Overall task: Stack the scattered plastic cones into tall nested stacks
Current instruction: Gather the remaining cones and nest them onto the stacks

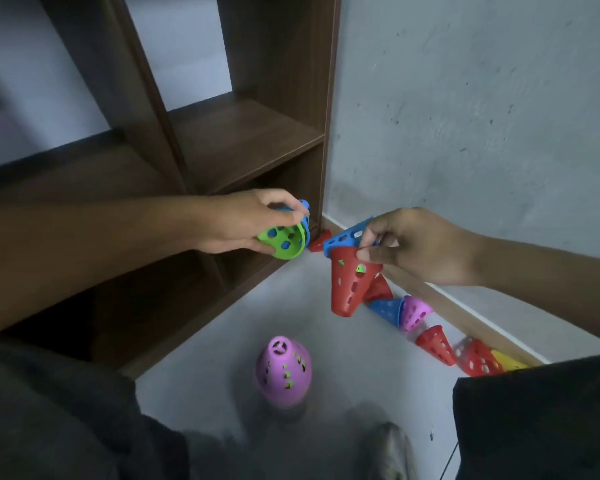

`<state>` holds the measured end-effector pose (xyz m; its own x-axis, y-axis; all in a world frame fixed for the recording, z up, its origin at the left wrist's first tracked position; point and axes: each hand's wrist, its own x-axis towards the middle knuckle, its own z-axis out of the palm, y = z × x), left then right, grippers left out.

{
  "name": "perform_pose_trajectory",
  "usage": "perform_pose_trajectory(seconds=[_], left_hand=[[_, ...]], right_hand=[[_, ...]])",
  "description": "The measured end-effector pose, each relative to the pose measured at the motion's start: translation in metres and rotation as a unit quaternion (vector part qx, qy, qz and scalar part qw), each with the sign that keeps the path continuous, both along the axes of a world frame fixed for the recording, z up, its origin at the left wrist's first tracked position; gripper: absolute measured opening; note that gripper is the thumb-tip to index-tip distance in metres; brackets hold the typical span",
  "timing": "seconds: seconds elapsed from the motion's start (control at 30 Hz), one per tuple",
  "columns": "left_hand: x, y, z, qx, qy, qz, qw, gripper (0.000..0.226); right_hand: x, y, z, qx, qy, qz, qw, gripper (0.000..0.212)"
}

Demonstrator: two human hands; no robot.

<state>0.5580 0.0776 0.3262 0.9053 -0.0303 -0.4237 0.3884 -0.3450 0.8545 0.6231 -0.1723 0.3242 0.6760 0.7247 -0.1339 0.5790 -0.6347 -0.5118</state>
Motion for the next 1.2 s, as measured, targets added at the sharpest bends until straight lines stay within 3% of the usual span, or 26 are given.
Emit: perform_pose_trajectory(seconds=[0.2,0.33,0.7,0.83,1.03,1.2], left_hand=[[-0.037,-0.004,0.017,-0.12,-0.006,0.106,0.987,0.032],[-0.047,-0.007,0.017,-0.181,-0.004,0.119,0.976,0.029],[-0.05,-0.004,0.016,-0.211,-0.043,0.155,0.964,0.024],[-0.049,0.0,0.012,-0.233,-0.014,0.171,0.957,0.035],[-0.053,-0.001,0.019,-0.276,0.05,0.124,0.952,0.035],[-0.056,-0.001,0.019,-0.278,0.055,0.128,0.95,0.034]], right_hand=[[-0.043,-0.007,0.026,0.069,0.029,0.027,0.997,0.009],[-0.056,0.0,0.028,0.103,0.057,0.045,0.992,0.01],[-0.055,0.019,0.033,0.151,0.062,0.071,0.984,0.009],[-0.054,0.021,0.032,0.157,0.064,0.072,0.983,0.009],[-0.052,0.021,0.028,0.151,0.05,0.066,0.985,0.011],[-0.054,0.019,0.025,0.151,0.052,0.069,0.985,0.012]])
